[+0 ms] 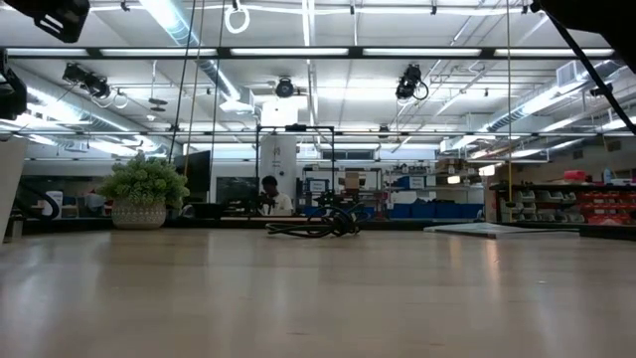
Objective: Pick and place USB-C Cables
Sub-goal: Put the bottom black charger cable into the white bin
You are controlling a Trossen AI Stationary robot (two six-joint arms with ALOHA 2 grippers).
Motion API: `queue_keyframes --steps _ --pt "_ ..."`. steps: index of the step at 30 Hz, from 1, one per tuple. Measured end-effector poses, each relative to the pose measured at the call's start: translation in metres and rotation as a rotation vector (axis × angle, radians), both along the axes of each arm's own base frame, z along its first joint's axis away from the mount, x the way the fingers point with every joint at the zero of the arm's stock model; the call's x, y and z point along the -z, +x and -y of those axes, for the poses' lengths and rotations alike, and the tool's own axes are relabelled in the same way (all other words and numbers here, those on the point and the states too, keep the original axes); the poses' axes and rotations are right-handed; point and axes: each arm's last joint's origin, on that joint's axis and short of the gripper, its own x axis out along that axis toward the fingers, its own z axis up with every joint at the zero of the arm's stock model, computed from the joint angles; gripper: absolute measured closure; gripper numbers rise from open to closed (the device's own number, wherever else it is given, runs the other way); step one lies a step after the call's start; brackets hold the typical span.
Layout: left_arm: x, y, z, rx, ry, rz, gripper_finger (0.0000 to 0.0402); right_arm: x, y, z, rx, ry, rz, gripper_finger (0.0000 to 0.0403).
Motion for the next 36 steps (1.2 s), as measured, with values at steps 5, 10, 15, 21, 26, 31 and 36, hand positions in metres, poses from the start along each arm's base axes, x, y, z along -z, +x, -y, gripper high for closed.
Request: queue_keyframes --steps 5,10,15,21,26,31,36 --pt "0.001 0.000 0.000 0.000 0.005 -0.004 0.0230 -0.009 0.000 -0.010 -0.114 0.115 0.073 0.0067" --pt "0.001 0.000 0.000 0.000 0.006 -0.004 0.0230 -0.024 -0.001 -0.020 -0.218 0.279 0.191 0.0062" --pt "0.001 0.000 0.000 0.000 0.003 -0.005 0.0230 -0.022 -0.006 -0.021 -0.054 0.084 0.154 0.0068" --pt "0.001 0.000 0.000 -0.001 0.003 -0.012 0.0230 -0.029 -0.014 -0.015 0.271 -0.205 0.114 0.0068" --pt "0.001 0.000 0.000 -0.001 0.002 -0.012 0.0230 -0.018 -0.020 -0.008 0.439 -0.337 0.017 0.0068" --pt "0.001 0.000 0.000 -0.001 0.002 -0.012 0.0230 -0.001 -0.029 -0.006 0.480 -0.251 -0.098 0.0069" --pt "0.001 0.000 0.000 -0.001 0.001 -0.011 0.0230 -0.001 -0.032 -0.020 0.418 -0.055 -0.075 0.0069"
